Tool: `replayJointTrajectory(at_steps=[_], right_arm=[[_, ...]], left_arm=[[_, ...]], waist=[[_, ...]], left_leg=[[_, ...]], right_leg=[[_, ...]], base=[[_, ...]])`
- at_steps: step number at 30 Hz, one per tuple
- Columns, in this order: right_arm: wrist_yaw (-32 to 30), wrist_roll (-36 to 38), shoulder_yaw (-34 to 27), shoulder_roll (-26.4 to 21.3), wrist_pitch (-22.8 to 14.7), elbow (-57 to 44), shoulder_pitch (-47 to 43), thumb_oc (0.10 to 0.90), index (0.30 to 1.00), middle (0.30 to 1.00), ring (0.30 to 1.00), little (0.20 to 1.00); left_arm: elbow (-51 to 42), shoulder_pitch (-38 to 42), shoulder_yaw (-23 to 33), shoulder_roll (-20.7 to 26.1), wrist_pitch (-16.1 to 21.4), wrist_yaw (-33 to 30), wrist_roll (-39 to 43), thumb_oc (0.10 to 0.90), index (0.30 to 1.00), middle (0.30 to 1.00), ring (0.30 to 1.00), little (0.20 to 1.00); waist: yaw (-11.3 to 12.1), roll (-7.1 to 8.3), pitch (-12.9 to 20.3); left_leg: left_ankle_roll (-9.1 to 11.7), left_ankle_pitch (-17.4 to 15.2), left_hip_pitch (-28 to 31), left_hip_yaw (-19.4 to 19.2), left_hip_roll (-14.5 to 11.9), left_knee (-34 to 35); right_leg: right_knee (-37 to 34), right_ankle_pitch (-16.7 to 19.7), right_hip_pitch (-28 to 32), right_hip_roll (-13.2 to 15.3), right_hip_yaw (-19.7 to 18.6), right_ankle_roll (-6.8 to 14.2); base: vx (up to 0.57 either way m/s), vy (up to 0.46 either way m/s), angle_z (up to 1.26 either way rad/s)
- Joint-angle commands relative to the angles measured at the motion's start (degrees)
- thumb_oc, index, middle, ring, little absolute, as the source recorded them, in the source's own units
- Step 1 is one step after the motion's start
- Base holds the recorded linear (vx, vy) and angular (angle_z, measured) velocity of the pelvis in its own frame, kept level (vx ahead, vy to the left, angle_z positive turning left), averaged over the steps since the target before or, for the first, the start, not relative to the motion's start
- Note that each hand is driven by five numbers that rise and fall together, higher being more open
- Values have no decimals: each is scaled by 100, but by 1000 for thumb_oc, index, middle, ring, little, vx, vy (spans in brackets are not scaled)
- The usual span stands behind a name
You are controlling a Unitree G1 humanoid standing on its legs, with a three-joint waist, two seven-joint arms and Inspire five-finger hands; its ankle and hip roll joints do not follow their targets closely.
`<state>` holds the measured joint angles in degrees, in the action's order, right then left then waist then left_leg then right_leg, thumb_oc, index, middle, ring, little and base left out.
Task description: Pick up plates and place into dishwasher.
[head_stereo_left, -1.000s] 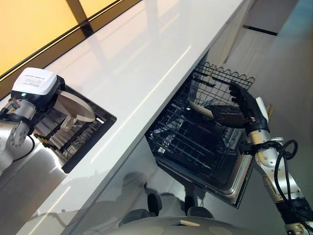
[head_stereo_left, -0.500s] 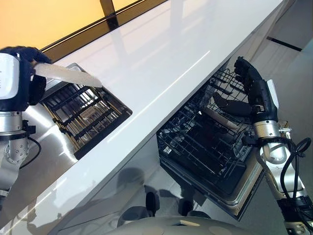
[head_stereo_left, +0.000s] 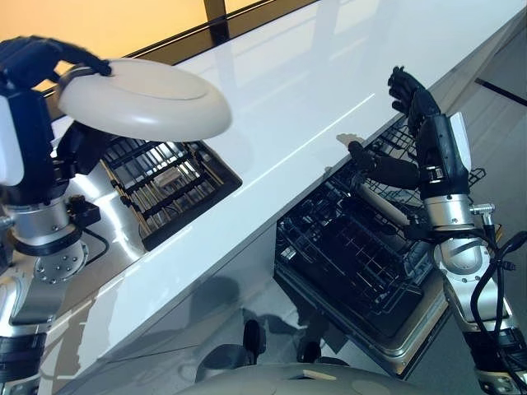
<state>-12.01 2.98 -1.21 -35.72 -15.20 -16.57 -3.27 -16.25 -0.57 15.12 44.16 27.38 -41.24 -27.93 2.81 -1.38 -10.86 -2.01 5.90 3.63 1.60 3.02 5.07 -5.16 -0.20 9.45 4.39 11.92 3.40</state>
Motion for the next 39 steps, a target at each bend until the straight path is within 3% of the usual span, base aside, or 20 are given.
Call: replayJointTrajectory(at_steps=[1,10,16,21,24,28,32,35,39], right_arm=[[-54,-260,-10,-135,-849,-742,-852,800,900,900,900,900],[558,-725,677,-322,-765,-788,-1495,800,900,900,900,900],[768,-763,1128,-220,-737,-639,-1874,800,900,900,900,900],[721,-1045,1327,-162,-631,-601,-1999,800,900,900,900,900],[667,-1145,1329,-202,-594,-604,-1995,800,900,900,900,900],[621,-1161,1306,-207,-448,-620,-1968,800,900,900,900,900],[161,-1394,1212,-121,2,-529,-1834,800,900,900,900,900],[-283,-1398,1109,-83,200,-524,-1698,800,900,900,900,900],[-798,-1439,1079,76,314,-501,-1632,800,900,900,900,900]], left_arm=[[-314,772,-147,18,371,615,873,100,300,300,300,200],[-176,1494,-1210,-242,217,2360,2205,100,300,300,300,200],[45,1867,-1820,-452,81,2599,2289,100,300,300,300,200],[132,2082,-2062,-467,-70,2425,2019,100,300,300,300,200],[163,2148,-2076,-427,-136,2206,1831,100,300,300,300,200],[188,2156,-2003,-391,-211,1464,1384,100,300,300,300,200],[169,2098,-1754,-368,-301,-51,186,100,300,300,300,200],[8,2096,-1520,-304,-576,-991,-455,100,300,300,300,200],[-142,2139,-1374,-302,-960,-1590,-797,100,300,300,300,200]], waist=[[-50,48,509],[-101,72,475],[-170,92,461],[-217,73,499],[-241,71,512],[-253,81,519],[-257,89,544],[-275,81,573],[-291,60,592]], left_leg=[[19,-1185,405,-118,209,-341],[22,-1139,359,-112,173,-378],[13,-1182,415,-185,205,-404],[20,-1181,434,-250,194,-390],[11,-1183,432,-265,192,-394],[-4,-1180,454,-263,206,-366],[-5,-1182,477,-273,217,-321],[-6,-1183,491,-276,225,-277],[3,-1192,508,-289,237,-247]], right_leg=[[968,-725,-459,-363,125,22],[1094,-785,-491,-407,51,-11],[917,-686,-419,-440,-23,-21],[890,-677,-399,-454,-78,-11],[930,-699,-413,-454,-111,-13],[911,-685,-405,-455,-145,-12],[867,-680,-374,-447,-151,-9],[847,-672,-377,-437,-165,-4],[816,-646,-382,-425,-183,15]], base=[[-22,-48,5],[-16,-31,-1],[0,1,-1],[7,15,-5],[8,21,-9],[2,11,-2],[0,0,0],[0,0,0],[0,0,0]])
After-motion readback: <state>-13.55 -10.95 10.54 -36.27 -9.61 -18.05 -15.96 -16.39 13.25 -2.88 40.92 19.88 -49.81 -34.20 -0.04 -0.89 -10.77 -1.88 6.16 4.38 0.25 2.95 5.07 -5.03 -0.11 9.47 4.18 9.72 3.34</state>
